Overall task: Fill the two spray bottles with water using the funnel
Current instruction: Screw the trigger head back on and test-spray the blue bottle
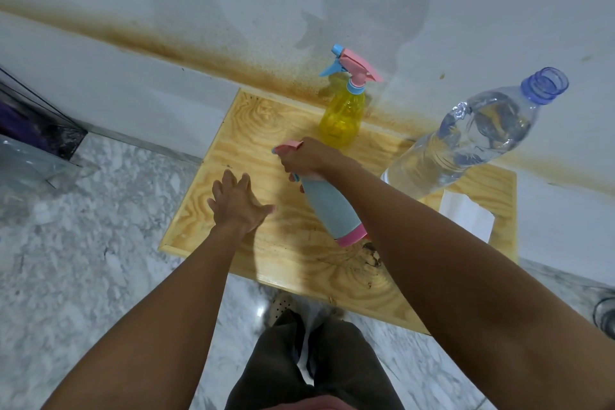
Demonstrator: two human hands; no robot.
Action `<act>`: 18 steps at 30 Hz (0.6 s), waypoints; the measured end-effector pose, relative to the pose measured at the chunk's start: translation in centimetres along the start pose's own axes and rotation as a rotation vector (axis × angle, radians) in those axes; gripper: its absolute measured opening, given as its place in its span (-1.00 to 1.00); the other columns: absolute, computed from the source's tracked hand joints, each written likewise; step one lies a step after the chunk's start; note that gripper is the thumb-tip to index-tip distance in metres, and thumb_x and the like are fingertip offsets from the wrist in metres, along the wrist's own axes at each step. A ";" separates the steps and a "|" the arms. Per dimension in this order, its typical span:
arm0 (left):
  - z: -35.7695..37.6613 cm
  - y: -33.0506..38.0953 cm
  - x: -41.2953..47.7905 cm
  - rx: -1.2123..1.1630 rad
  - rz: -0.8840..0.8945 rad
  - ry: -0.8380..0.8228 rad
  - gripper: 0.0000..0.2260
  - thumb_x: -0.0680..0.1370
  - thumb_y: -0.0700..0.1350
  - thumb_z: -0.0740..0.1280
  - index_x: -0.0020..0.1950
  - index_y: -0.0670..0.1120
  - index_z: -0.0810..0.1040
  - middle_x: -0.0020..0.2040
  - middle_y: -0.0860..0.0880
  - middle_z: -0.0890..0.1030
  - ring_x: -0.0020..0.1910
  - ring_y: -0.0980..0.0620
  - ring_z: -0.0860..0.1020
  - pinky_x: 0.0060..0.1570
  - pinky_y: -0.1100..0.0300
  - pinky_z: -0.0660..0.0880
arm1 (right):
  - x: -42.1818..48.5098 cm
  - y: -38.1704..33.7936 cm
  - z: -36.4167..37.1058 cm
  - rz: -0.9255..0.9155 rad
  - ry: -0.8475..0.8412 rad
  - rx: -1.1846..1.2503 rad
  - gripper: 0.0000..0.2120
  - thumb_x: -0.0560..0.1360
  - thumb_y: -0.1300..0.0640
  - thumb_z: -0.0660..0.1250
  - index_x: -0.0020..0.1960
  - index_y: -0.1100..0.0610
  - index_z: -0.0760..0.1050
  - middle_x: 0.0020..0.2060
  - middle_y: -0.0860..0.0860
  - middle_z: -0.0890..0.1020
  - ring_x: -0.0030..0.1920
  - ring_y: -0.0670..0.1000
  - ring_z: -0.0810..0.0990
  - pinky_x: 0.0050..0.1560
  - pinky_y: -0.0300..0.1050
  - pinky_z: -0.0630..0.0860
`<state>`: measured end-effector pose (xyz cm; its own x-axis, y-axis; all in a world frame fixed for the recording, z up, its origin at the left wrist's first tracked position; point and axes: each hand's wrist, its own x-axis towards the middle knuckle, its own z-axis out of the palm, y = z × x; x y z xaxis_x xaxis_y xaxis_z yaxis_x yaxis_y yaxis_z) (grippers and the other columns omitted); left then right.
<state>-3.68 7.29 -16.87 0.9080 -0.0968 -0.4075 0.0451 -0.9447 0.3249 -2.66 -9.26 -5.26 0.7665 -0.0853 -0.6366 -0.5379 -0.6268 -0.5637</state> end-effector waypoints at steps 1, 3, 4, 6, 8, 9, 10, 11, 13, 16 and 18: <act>0.0 0.0 0.0 -0.002 -0.002 -0.003 -0.15 0.34 0.28 0.51 0.51 0.00 0.27 0.59 -0.08 0.04 0.54 -0.20 0.05 0.43 -0.18 0.19 | 0.1 0.2 0.1 0.011 0.033 0.030 -0.64 0.49 -0.05 0.16 0.22 -0.17 0.56 -0.18 0.01 0.69 -0.20 0.06 0.72 0.00 0.08 0.68; 0.1 -0.1 0.0 -0.007 -0.004 -0.004 -0.14 0.34 0.28 0.51 0.52 0.00 0.27 0.59 -0.08 0.03 0.54 -0.20 0.03 0.44 -0.19 0.18 | 0.3 0.5 0.4 0.020 0.064 0.033 -0.66 0.48 -0.13 0.19 0.17 -0.12 0.59 -0.23 -0.01 0.70 -0.28 0.07 0.73 -0.07 0.03 0.69; 0.0 -0.1 0.0 -0.008 -0.002 -0.004 -0.15 0.34 0.27 0.51 0.52 0.00 0.27 0.59 -0.08 0.03 0.54 -0.20 0.03 0.44 -0.18 0.18 | 0.4 0.6 0.7 0.020 0.054 0.009 -0.62 0.46 -0.18 0.18 0.17 -0.11 0.58 -0.22 -0.01 0.71 -0.29 0.07 0.73 -0.05 0.03 0.69; 0.0 -0.1 0.0 -0.011 0.000 -0.004 -0.15 0.35 0.27 0.51 0.52 0.00 0.26 0.59 -0.08 0.03 0.54 -0.20 0.03 0.44 -0.18 0.18 | 0.6 0.7 1.1 0.022 0.031 -0.009 -0.56 0.41 -0.20 0.17 0.22 -0.13 0.55 -0.17 0.00 0.71 -0.27 0.08 0.74 0.01 0.09 0.68; 0.1 -0.1 0.0 -0.011 -0.002 -0.005 -0.14 0.35 0.27 0.51 0.53 0.01 0.26 0.59 -0.08 0.03 0.55 -0.21 0.02 0.44 -0.18 0.17 | 0.6 0.7 1.3 0.019 0.048 0.043 -0.61 0.39 -0.14 0.20 0.17 -0.21 0.59 -0.20 0.00 0.71 -0.26 0.08 0.74 -0.01 0.12 0.69; 0.1 -0.2 0.1 -0.013 -0.003 -0.004 -0.14 0.34 0.27 0.51 0.53 0.01 0.26 0.59 -0.08 0.03 0.55 -0.21 0.02 0.45 -0.18 0.17 | 0.5 0.7 1.4 0.020 0.074 0.055 -0.64 0.41 -0.12 0.20 0.15 -0.22 0.60 -0.20 0.00 0.71 -0.24 0.08 0.74 -0.01 0.12 0.69; 0.1 -0.2 0.1 -0.017 -0.004 -0.003 -0.15 0.34 0.27 0.51 0.52 0.01 0.27 0.59 -0.07 0.04 0.54 -0.20 0.02 0.45 -0.18 0.17 | 0.3 0.7 1.4 0.018 0.084 0.044 -0.64 0.43 -0.11 0.20 0.17 -0.22 0.60 -0.15 0.00 0.72 -0.18 0.10 0.74 0.04 0.10 0.67; 0.1 -0.2 0.1 -0.021 -0.004 -0.004 -0.16 0.34 0.27 0.51 0.51 0.01 0.28 0.59 -0.07 0.04 0.54 -0.20 0.03 0.44 -0.19 0.17 | 0.3 0.8 1.4 0.018 0.077 0.010 -0.63 0.46 -0.10 0.18 0.21 -0.19 0.58 -0.06 0.01 0.71 -0.09 0.11 0.73 0.11 0.09 0.64; 0.1 -0.2 0.1 -0.026 -0.002 -0.005 -0.16 0.34 0.27 0.51 0.51 0.01 0.28 0.59 -0.07 0.04 0.54 -0.20 0.03 0.44 -0.18 0.17 | 0.2 1.1 1.3 0.033 0.087 -0.085 -0.59 0.52 -0.15 0.14 0.27 -0.04 0.54 0.10 0.03 0.68 0.05 0.14 0.68 0.22 0.05 0.56; 0.1 -0.1 -0.1 -0.016 -0.005 -0.003 -0.15 0.34 0.28 0.51 0.52 0.02 0.27 0.60 -0.07 0.02 0.55 -0.20 0.02 0.45 -0.18 0.16 | 0.2 1.3 1.2 0.065 0.110 -0.111 -0.53 0.53 -0.19 0.15 0.25 0.09 0.51 0.11 0.05 0.68 0.06 0.15 0.68 0.23 0.03 0.55; 0.0 -0.1 -0.1 -0.014 -0.006 -0.003 -0.15 0.35 0.28 0.51 0.52 0.02 0.26 0.60 -0.07 0.01 0.55 -0.20 0.02 0.45 -0.17 0.17 | 0.1 1.4 1.2 0.063 0.141 -0.086 -0.54 0.51 -0.16 0.17 0.24 0.11 0.49 0.09 0.07 0.68 0.04 0.17 0.68 0.20 0.05 0.57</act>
<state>-3.79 7.36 -16.85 0.9064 -0.0921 -0.4122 0.0565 -0.9407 0.3345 -3.74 -9.18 -6.77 0.7773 -0.2305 -0.5854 -0.5589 -0.6803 -0.4741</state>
